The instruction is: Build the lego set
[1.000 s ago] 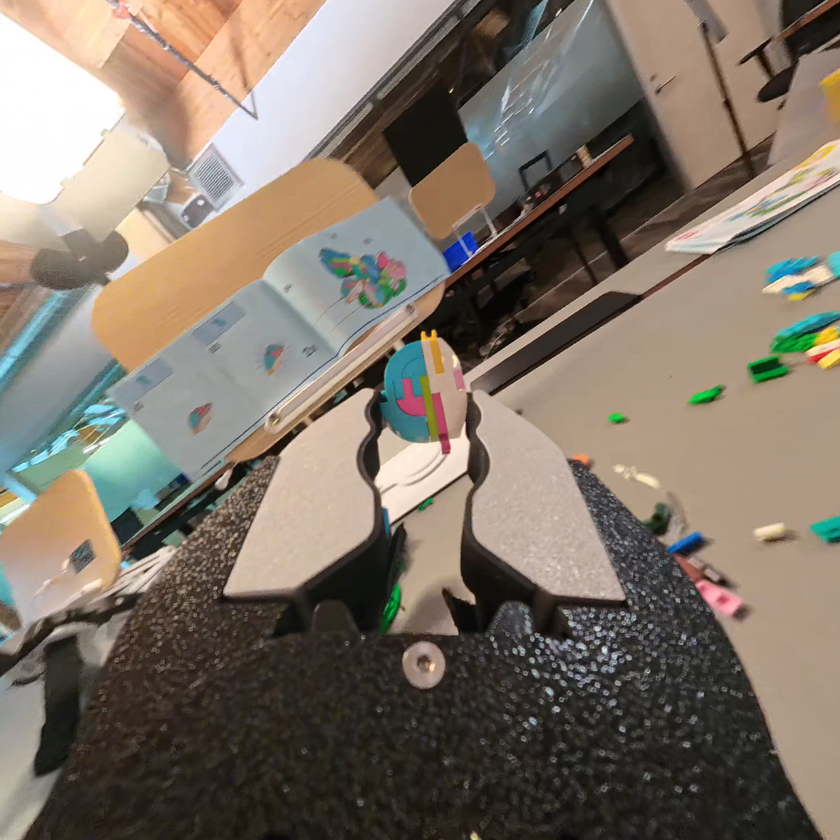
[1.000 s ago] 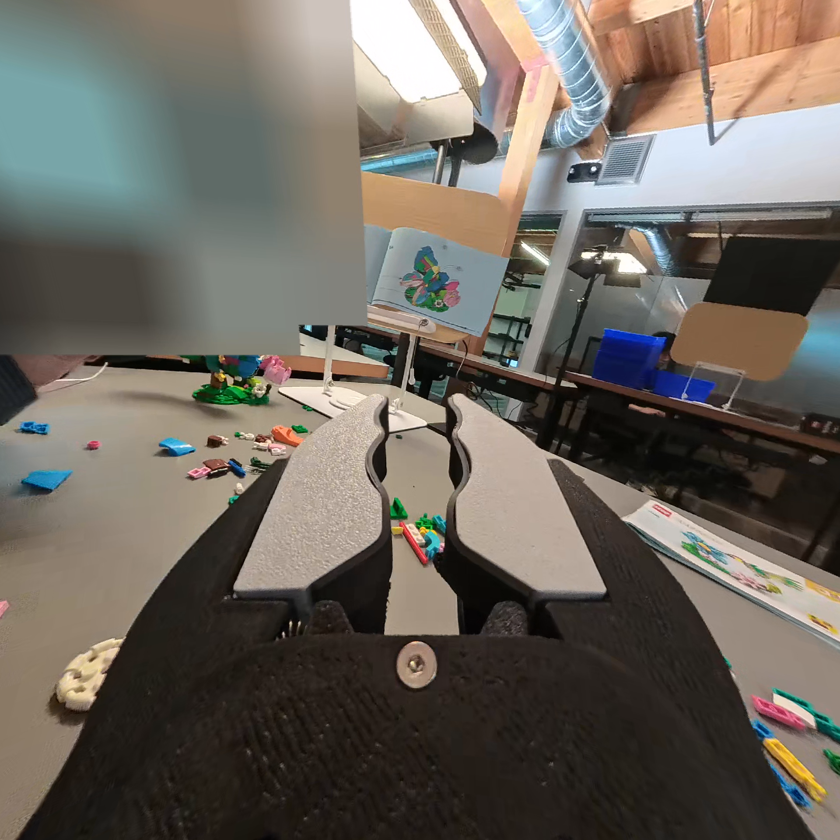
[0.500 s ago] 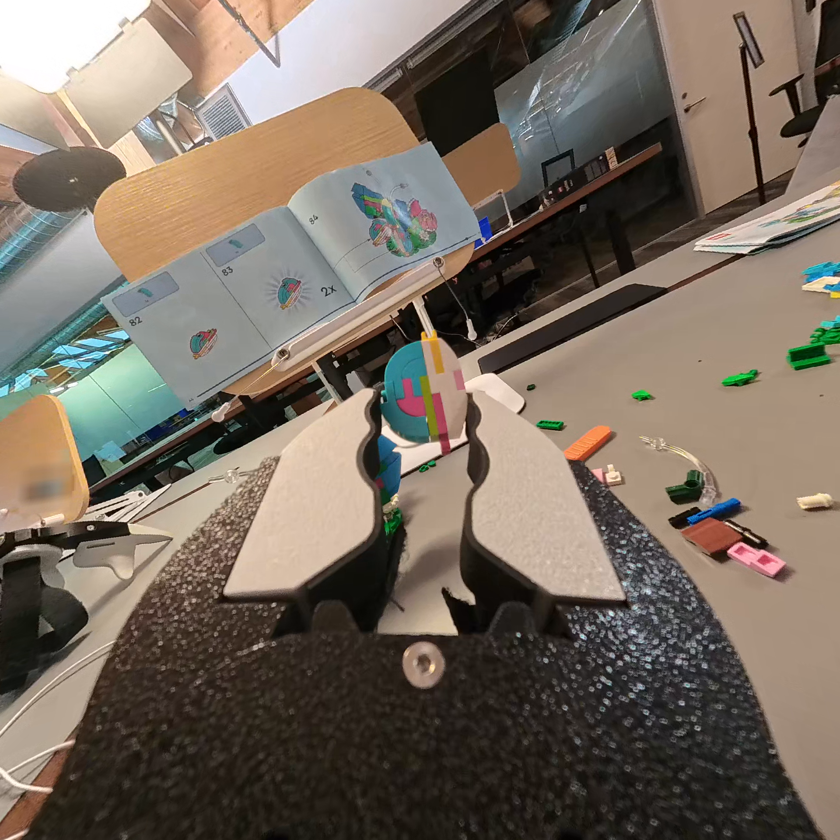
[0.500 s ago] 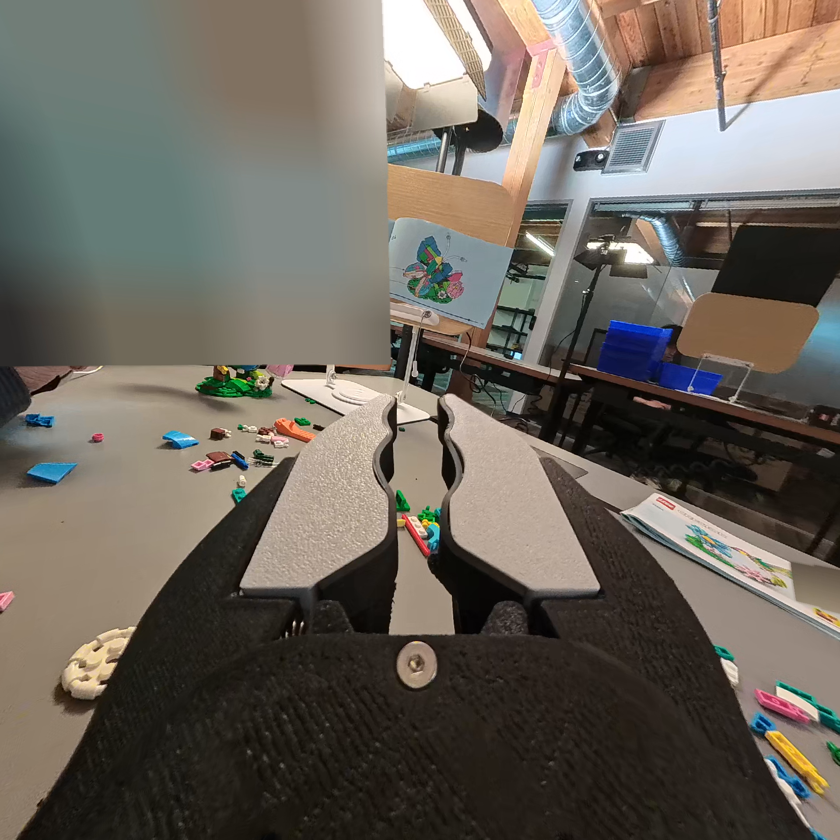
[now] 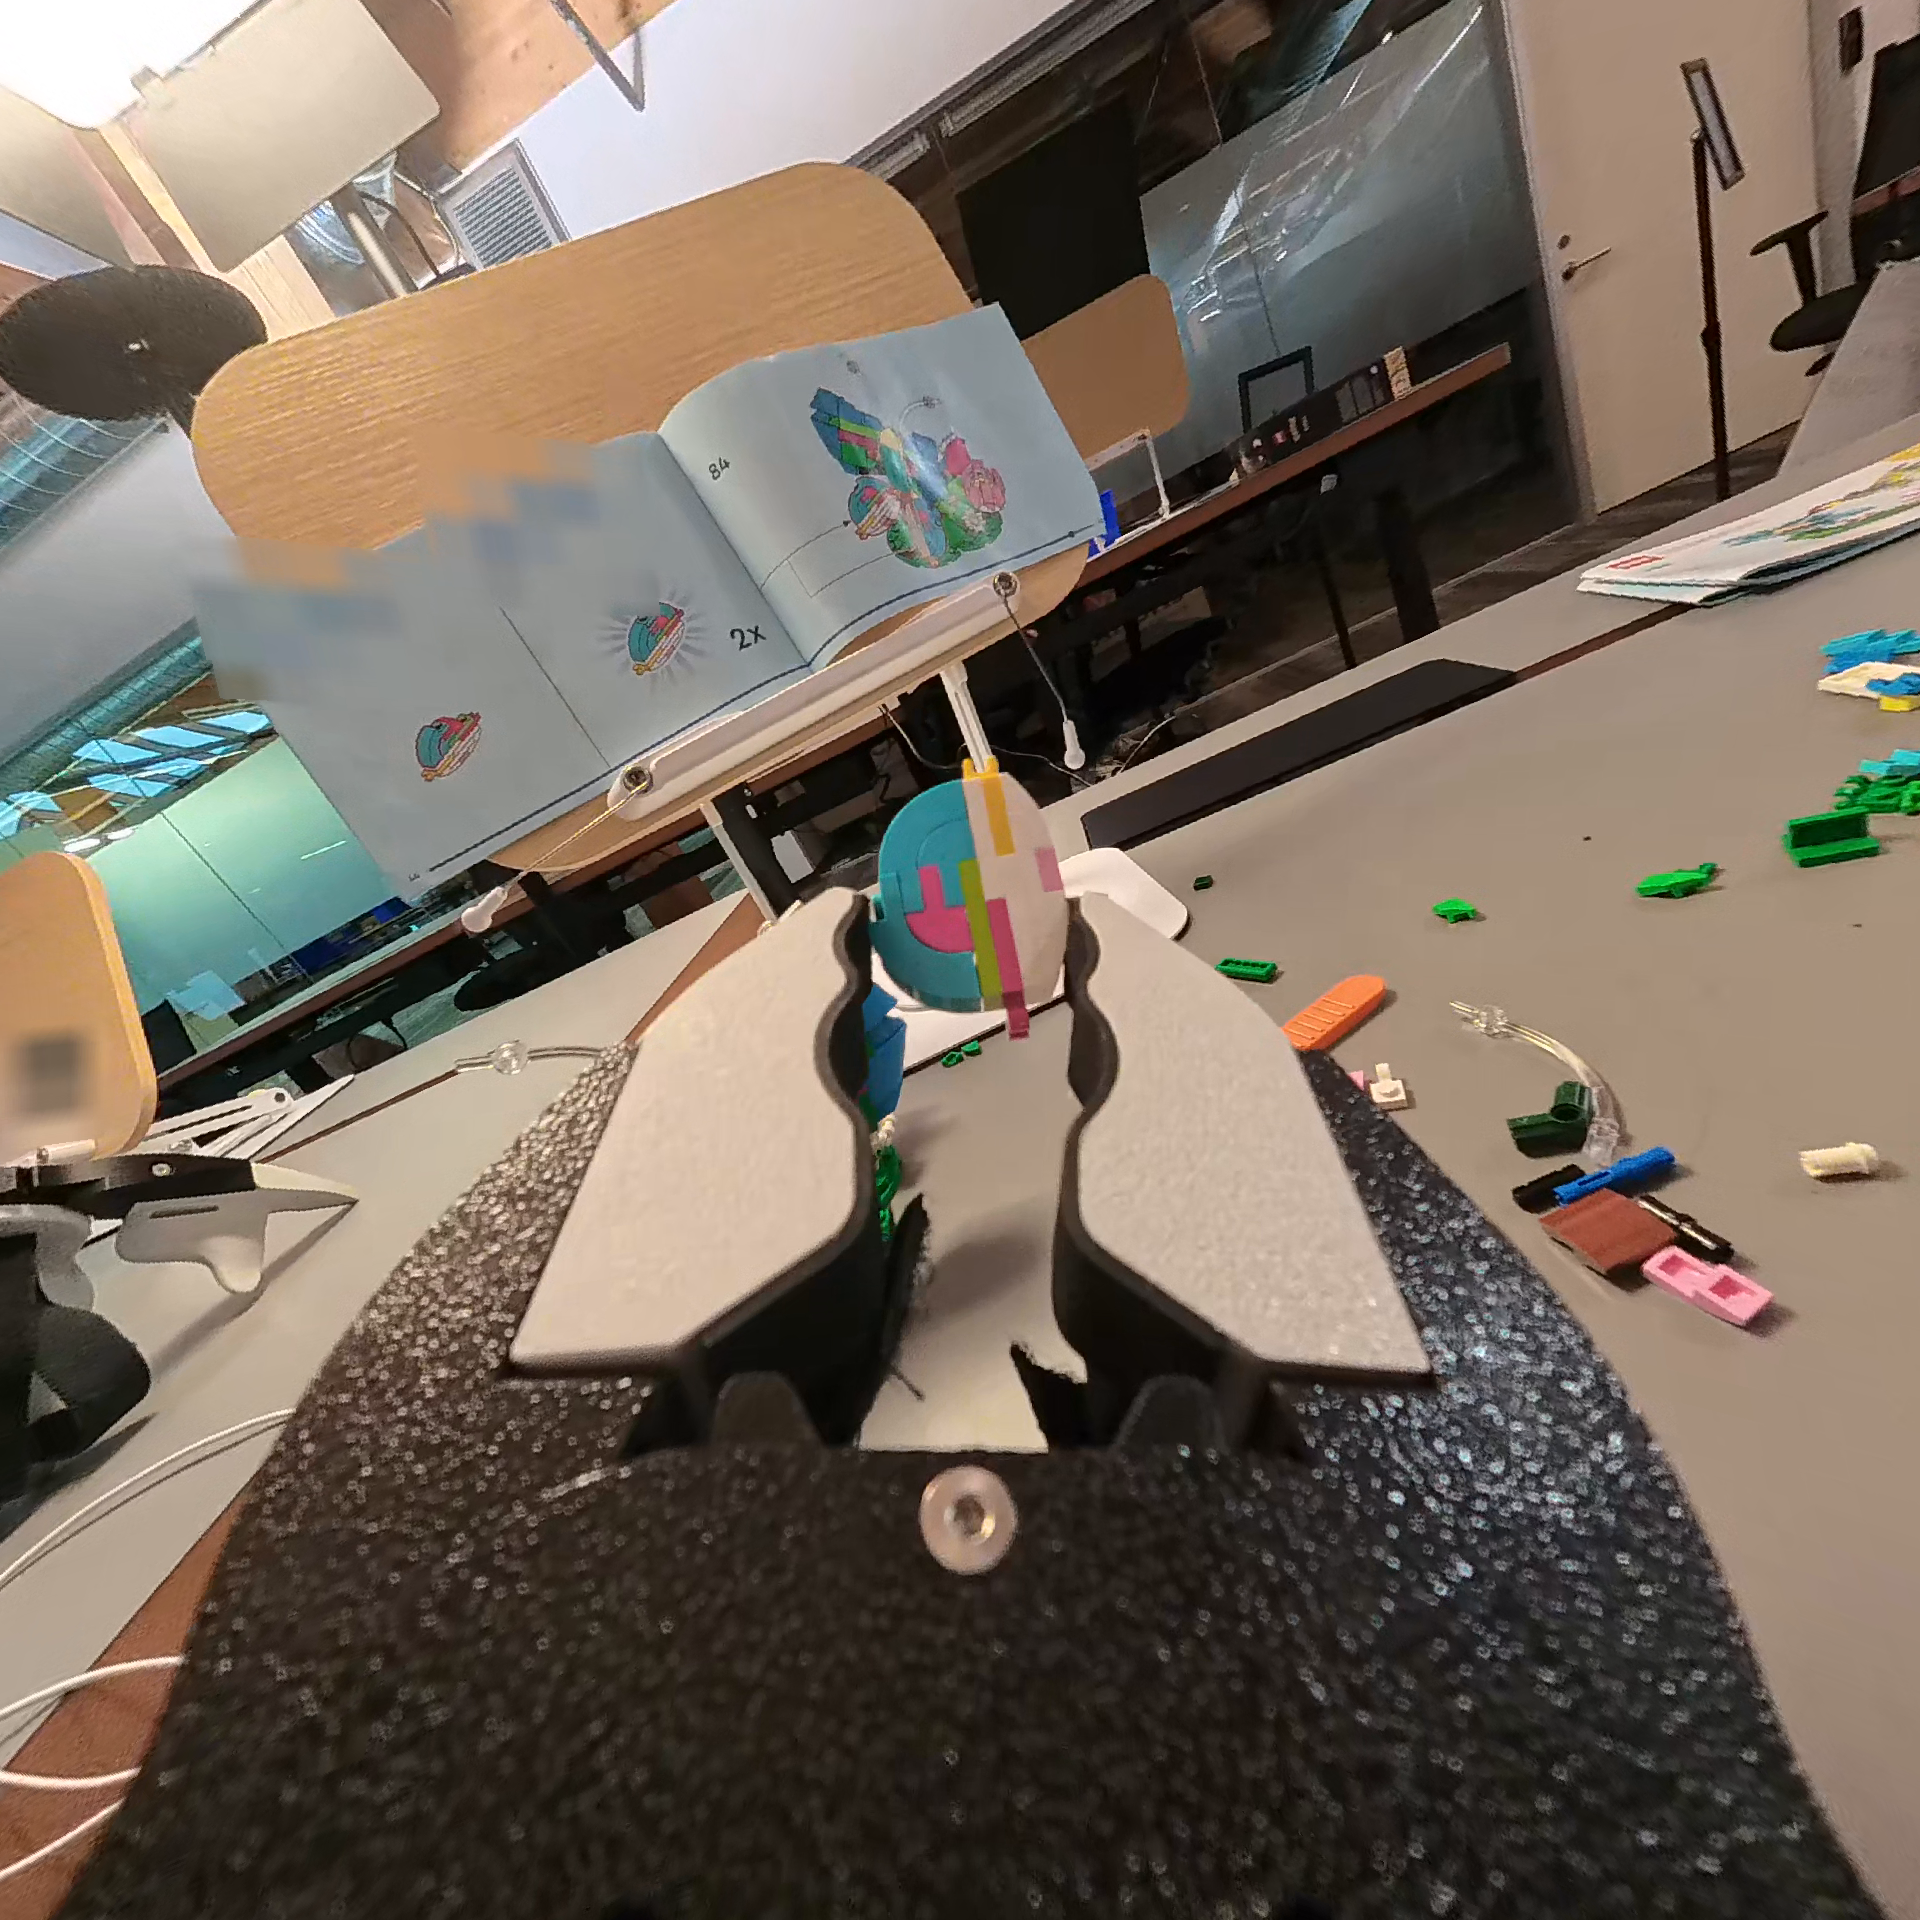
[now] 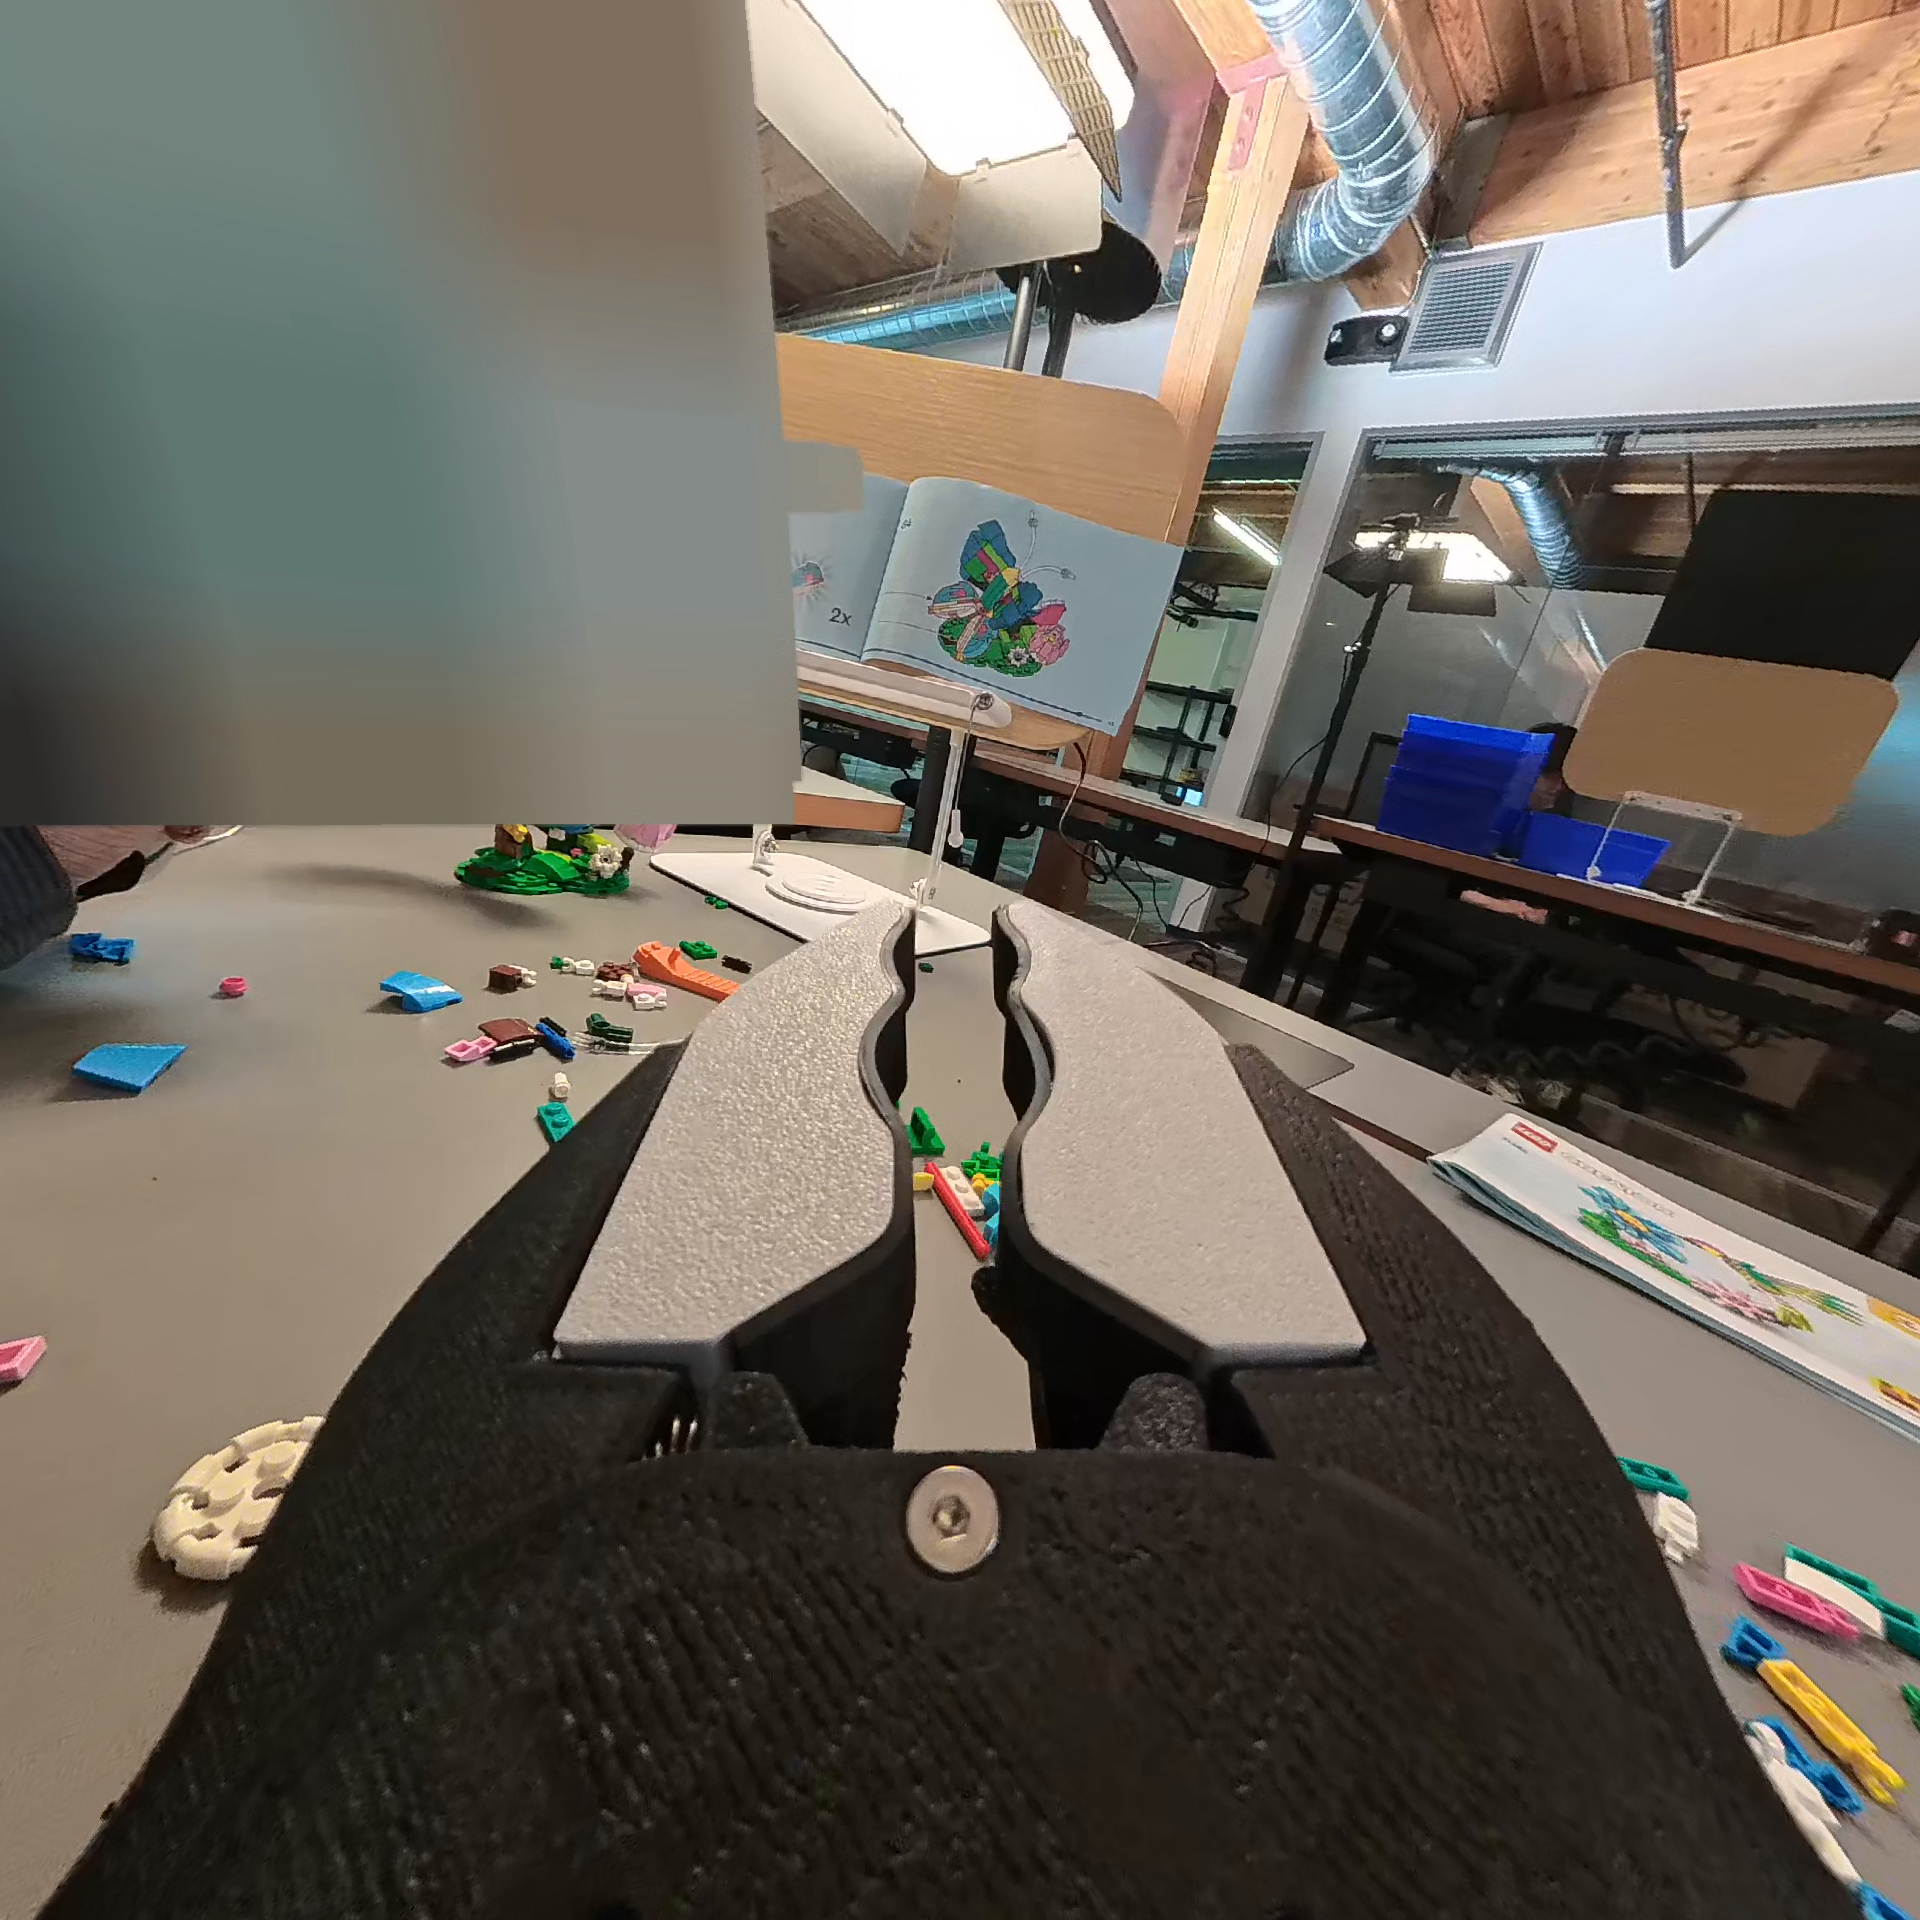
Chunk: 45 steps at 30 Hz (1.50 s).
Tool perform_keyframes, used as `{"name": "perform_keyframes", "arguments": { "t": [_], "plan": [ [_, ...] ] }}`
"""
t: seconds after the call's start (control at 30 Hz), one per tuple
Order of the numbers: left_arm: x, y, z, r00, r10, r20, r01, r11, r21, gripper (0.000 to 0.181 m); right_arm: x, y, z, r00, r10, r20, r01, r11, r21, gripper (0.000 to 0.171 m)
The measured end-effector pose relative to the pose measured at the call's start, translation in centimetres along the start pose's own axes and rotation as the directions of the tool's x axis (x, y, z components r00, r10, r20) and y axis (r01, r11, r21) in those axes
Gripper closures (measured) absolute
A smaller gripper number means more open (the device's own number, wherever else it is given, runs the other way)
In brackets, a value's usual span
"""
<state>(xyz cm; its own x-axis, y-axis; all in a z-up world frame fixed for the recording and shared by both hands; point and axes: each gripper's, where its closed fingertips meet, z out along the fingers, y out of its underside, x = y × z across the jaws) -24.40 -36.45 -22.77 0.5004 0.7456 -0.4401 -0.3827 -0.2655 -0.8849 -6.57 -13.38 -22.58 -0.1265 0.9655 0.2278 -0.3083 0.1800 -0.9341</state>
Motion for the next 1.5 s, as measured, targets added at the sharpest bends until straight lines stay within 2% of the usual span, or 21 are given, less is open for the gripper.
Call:
{"name": "perform_keyframes", "arguments": {
  "t": [0.33,0.5,0.57,0.6,0.67,0.73,0.8,0.87,0.97,1.03,1.07,1.1,1.13,1.2,1.23,1.27,1.3,1.33,1.4,1.43,1.5],
  "plan": [
    [0.6,0.2,0.1,0.999,-0.003,-0.032,0.002,1.000,-0.014,0.146,-0.6,0.0,0.1,0.999,-0.046,0.020,0.046,0.999,-0.007,0.159],
    [2.7,-0.9,0.4,0.978,-0.108,-0.177,0.100,0.994,-0.049,0.146,-2.7,-0.1,1.5,0.952,-0.296,0.075,0.299,0.953,-0.040,0.157],
    [4.9,-2.6,0.2,0.934,-0.177,-0.310,0.164,0.984,-0.070,0.146,-4.6,-0.9,2.5,0.867,-0.482,0.129,0.486,0.874,-0.002,0.156],
    [6.2,-3.1,0.0,0.901,-0.220,-0.374,0.188,0.975,-0.122,0.146,-5.7,-1.3,3.1,0.786,-0.599,0.152,0.602,0.798,0.029,0.156],
    [9.1,-3.9,-0.7,0.810,-0.289,-0.511,0.190,0.952,-0.238,0.146,-7.9,-1.4,4.5,0.568,-0.803,0.182,0.805,0.588,0.081,0.155],
    [11.4,-4.5,-1.6,0.733,-0.319,-0.601,0.140,0.935,-0.325,0.146,-9.8,-1.1,5.7,0.363,-0.911,0.194,0.910,0.392,0.136,0.151],
    [12.8,-4.8,-2.4,0.682,-0.322,-0.656,0.071,0.923,-0.378,0.146,-11.1,-1.0,6.4,0.231,-0.958,0.172,0.946,0.262,0.189,0.147],
    [13.8,-5.2,-3.1,0.640,-0.325,-0.696,0.021,0.913,-0.407,0.146,-11.7,-0.6,7.0,0.170,-0.971,0.168,0.958,0.203,0.201,0.145],
    [14.7,-5.8,-3.9,0.591,-0.316,-0.742,-0.026,0.912,-0.409,0.146,-11.8,0.1,7.3,0.139,-0.975,0.174,0.966,0.172,0.191,0.145],
    [15.2,-5.9,-4.4,0.563,-0.311,-0.766,-0.056,0.910,-0.411,0.146,-11.9,0.1,7.2,0.143,-0.976,0.166,0.966,0.175,0.193,0.147],
    [15.5,-6.1,-4.5,0.550,-0.309,-0.776,-0.065,0.911,-0.408,0.146,-11.8,0.0,7.2,0.162,-0.974,0.155,0.964,0.190,0.186,0.160],
    [15.6,-6.1,-4.5,0.551,-0.298,-0.780,-0.074,0.913,-0.401,0.146,-11.6,-0.1,7.1,0.206,-0.966,0.154,0.958,0.231,0.170,0.164],
    [15.7,-6.3,-4.4,0.555,-0.284,-0.782,-0.066,0.922,-0.382,0.143,-11.3,-0.2,7.1,0.292,-0.941,0.171,0.937,0.317,0.145,0.165],
    [15.8,-7.6,-4.0,0.541,-0.310,-0.782,0.026,0.935,-0.353,0.138,-10.5,-0.5,7.1,0.566,-0.797,0.211,0.804,0.590,0.072,0.164],
    [15.6,-8.3,-3.8,0.533,-0.342,-0.774,0.096,0.933,-0.346,0.136,-9.9,-0.8,7.1,0.724,-0.649,0.233,0.662,0.749,0.028,0.165],
    [15.2,-9.0,-3.5,0.527,-0.384,-0.758,0.179,0.922,-0.342,0.133,-9.5,-1.2,7.0,0.862,-0.438,0.255,0.454,0.891,-0.008,0.164],
    [14.8,-9.8,-3.2,0.508,-0.432,-0.745,0.275,0.901,-0.336,0.131,-9.1,-2.0,7.0,0.942,-0.188,0.276,0.202,0.979,-0.023,0.165],
    [14.4,-10.5,-2.9,0.475,-0.484,-0.735,0.375,0.867,-0.328,0.128,-8.7,-3.0,6.8,0.949,0.065,0.307,-0.061,0.998,-0.022,0.165],
    [13.8,-11.6,-2.5,0.396,-0.574,-0.716,0.543,0.776,-0.322,0.135,-7.5,-4.7,6.6,0.809,0.451,0.378,-0.480,0.877,-0.017,0.165],
    [13.8,-11.9,-2.4,0.357,-0.600,-0.716,0.592,0.738,-0.324,0.139,-7.0,-5.0,6.5,0.722,0.559,0.407,-0.602,0.798,-0.029,0.165],
    [14.3,-12.3,-2.4,0.289,-0.618,-0.732,0.641,0.692,-0.332,0.144,-6.5,-5.3,6.4,0.600,0.664,0.446,-0.723,0.688,-0.052,0.165]
  ]
}}
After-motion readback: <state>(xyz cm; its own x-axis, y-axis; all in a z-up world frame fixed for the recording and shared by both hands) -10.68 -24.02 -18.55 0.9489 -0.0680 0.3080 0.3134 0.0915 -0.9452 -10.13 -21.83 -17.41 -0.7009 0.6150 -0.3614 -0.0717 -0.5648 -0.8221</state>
